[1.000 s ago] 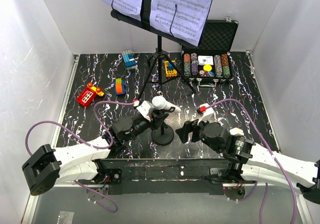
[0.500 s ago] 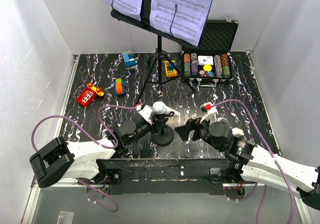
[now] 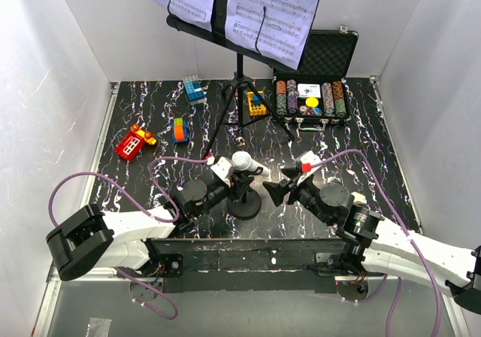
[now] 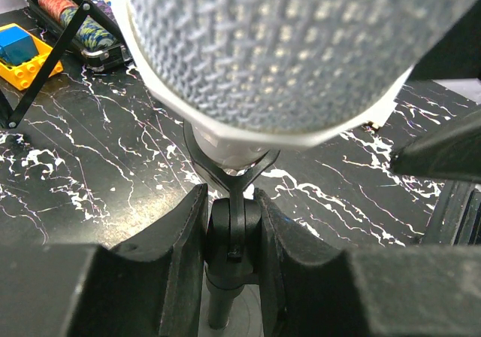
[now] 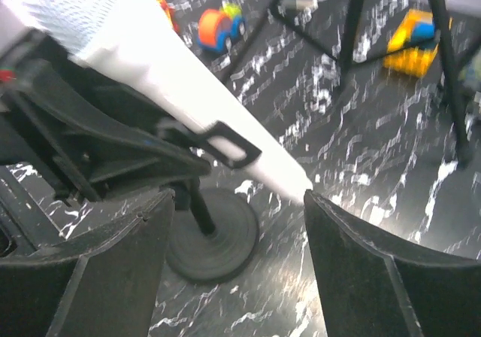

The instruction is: Pack up the instrument practice props

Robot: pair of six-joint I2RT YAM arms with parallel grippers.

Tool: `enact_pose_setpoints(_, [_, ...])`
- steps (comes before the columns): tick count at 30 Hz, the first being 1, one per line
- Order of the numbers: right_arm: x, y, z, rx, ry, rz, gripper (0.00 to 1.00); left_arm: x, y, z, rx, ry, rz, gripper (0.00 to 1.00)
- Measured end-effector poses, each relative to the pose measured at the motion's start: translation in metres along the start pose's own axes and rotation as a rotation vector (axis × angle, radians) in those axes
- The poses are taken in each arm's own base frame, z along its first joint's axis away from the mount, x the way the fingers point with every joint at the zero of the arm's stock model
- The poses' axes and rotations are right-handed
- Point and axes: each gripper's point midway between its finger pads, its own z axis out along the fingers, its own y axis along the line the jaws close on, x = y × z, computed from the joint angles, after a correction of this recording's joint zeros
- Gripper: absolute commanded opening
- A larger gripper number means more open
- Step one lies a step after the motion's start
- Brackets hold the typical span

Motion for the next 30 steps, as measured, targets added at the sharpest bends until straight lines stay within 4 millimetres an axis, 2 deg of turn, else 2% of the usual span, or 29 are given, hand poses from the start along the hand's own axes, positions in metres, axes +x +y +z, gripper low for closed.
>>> enact_pose_setpoints(4, [-0.026,0.009,0.002,-0.048,-0.137,-0.191,0.77,0.000,0.000,0.000,0.000,0.001,-0.001,0.00])
enact_pose_setpoints(8, [-0.038,0.015,0.005,-0.083,-0.202,-0.370,0.77,0.000,0.000,0.000,0.001,0.001,-0.001,0.00])
enact_pose_setpoints(13, [-0.034,0.019,0.018,-0.098,-0.204,-0.516,0.76,0.000,-0.001,0.000,0.004,0.001,-0.001,0.00])
enact_pose_setpoints(23, [-0.020,0.026,0.049,-0.111,-0.190,-0.674,0.77,0.000,-0.002,-0.003,0.011,0.011,0.001,0.00])
enact_pose_setpoints(30, [-0.034,0.032,0.061,-0.102,-0.235,-0.696,0.71,0.000,-0.003,-0.004,0.016,0.014,0.004,0.00])
